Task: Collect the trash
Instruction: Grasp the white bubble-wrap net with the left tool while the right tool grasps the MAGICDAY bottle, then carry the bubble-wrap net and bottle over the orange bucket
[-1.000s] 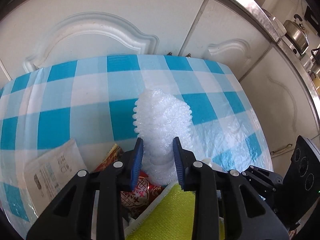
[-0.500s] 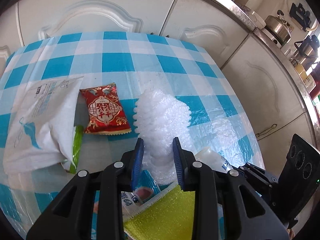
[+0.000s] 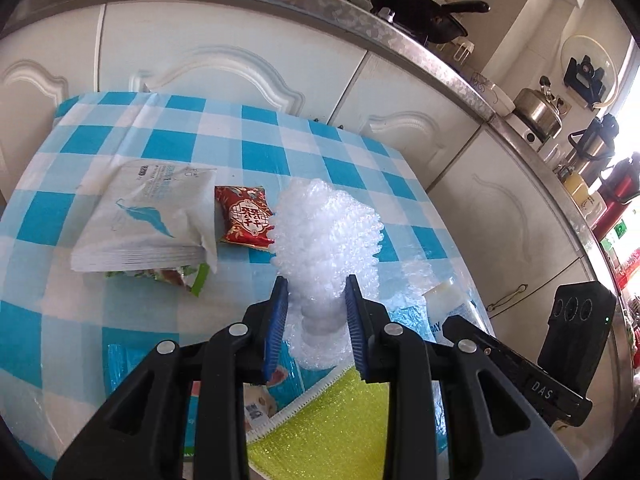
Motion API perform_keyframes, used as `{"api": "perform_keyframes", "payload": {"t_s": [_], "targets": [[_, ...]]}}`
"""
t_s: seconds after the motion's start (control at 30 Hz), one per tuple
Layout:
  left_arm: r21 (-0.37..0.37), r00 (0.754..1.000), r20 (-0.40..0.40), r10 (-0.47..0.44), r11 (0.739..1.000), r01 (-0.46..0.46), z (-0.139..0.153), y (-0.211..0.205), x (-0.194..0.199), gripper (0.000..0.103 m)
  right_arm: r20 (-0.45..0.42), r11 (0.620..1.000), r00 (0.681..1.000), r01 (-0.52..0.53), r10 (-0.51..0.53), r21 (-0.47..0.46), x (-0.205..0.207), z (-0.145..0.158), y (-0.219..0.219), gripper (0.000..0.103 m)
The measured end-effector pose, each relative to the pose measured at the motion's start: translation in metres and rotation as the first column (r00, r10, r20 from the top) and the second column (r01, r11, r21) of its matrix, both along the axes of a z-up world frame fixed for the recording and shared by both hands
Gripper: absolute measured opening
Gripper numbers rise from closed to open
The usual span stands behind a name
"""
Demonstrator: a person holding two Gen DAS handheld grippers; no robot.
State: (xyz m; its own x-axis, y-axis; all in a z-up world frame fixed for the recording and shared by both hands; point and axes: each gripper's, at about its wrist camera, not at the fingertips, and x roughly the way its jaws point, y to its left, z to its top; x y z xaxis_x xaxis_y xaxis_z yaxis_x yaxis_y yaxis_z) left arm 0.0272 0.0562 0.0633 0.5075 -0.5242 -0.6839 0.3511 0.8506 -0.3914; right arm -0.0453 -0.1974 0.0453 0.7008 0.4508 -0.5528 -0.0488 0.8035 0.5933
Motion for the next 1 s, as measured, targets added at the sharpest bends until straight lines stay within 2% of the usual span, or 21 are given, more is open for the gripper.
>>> {"api": "perform_keyframes", "payload": {"t_s": [0.13, 0.27, 0.47, 0.6, 0.77, 1.0], "targets": [[-0.027, 0.997, 0.067, 0.043, 0.999, -0.041, 0.018, 0.018, -0.015, 0.03, 0.014, 1.0, 1.0, 0.018, -0.018, -0.016, -0.007, 0.005, 0.002, 0.044], [-0.069, 0.993, 0.093, 0.079, 0.995, -0.073, 0.036, 0.036, -0.026, 0.03, 0.022, 1.0, 0.999, 0.029, -0.029, -0.011, -0.017, 0.012, 0.002, 0.044], [-0.084, 0.984, 0.122, 0.127, 0.99, -0.117, 0.052, 0.071, -0.056, 0.03, 0.024, 0.999, 0.999, 0.035, -0.035, 0.036, -0.032, 0.023, 0.001, 0.044], [-0.087, 0.976, 0.123, 0.18, 0.982, -0.17, 0.049, 0.106, -0.076, 0.03, -0.014, 0.998, 1.0, 0.015, -0.014, 0.066, -0.037, 0.02, 0.009, 0.044], [-0.074, 0.957, 0.098, 0.272, 0.961, -0.265, 0.035, 0.155, -0.103, 0.03, -0.039, 0.998, 0.999, -0.036, 0.038, 0.058, -0.04, 0.018, 0.034, 0.044], [-0.051, 0.912, 0.068, 0.403, 0.915, -0.401, 0.017, 0.225, -0.136, 0.03, -0.003, 0.99, 0.991, -0.134, 0.134, 0.039, -0.038, 0.04, 0.083, 0.044]]}}
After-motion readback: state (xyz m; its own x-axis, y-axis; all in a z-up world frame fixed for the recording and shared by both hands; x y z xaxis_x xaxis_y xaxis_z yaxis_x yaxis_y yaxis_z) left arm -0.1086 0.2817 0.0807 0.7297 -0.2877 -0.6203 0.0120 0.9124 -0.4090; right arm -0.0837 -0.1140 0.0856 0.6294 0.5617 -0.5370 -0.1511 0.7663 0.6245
